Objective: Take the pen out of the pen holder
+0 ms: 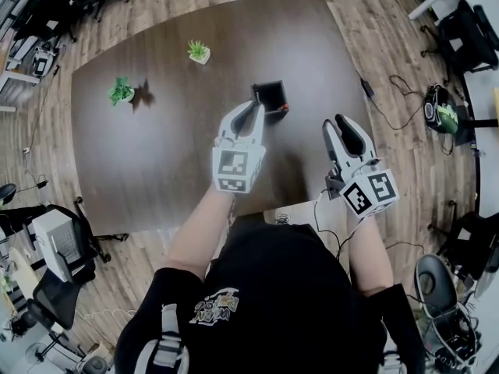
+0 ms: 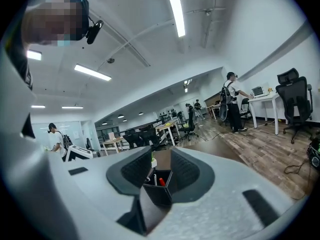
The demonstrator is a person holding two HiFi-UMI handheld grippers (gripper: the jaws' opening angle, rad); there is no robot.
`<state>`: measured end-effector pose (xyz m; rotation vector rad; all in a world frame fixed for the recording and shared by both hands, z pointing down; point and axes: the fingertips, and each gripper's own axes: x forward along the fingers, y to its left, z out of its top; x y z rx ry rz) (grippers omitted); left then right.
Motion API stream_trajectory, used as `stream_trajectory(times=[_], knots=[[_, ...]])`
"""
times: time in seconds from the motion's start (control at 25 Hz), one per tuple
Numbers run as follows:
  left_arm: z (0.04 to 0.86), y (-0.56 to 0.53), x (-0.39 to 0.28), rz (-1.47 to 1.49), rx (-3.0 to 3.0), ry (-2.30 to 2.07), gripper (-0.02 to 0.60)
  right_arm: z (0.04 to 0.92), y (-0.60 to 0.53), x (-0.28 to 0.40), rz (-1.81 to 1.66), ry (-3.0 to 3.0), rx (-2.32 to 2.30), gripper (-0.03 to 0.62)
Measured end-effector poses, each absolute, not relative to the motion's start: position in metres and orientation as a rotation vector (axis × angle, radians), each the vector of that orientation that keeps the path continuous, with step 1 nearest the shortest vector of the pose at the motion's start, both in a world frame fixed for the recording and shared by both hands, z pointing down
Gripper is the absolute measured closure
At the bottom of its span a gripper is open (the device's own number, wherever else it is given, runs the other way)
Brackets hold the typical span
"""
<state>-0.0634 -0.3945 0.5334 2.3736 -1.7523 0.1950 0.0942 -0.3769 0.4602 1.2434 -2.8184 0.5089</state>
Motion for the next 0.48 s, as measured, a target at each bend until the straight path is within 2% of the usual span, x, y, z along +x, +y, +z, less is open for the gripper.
stream_trajectory(times=[0.16,0.48], knots=[[0.508,-0.386,-0.061,0.159,2.402,-1.785,0.546,0.45,-0.368,0.098,0.475,-2.849,1.23,0.586],[0.459,-0.356,-0.055,0.113,2.44,-1.869,0.546,0.426,-0.347,0.107,0.381,-2.913,1.177,0.589]])
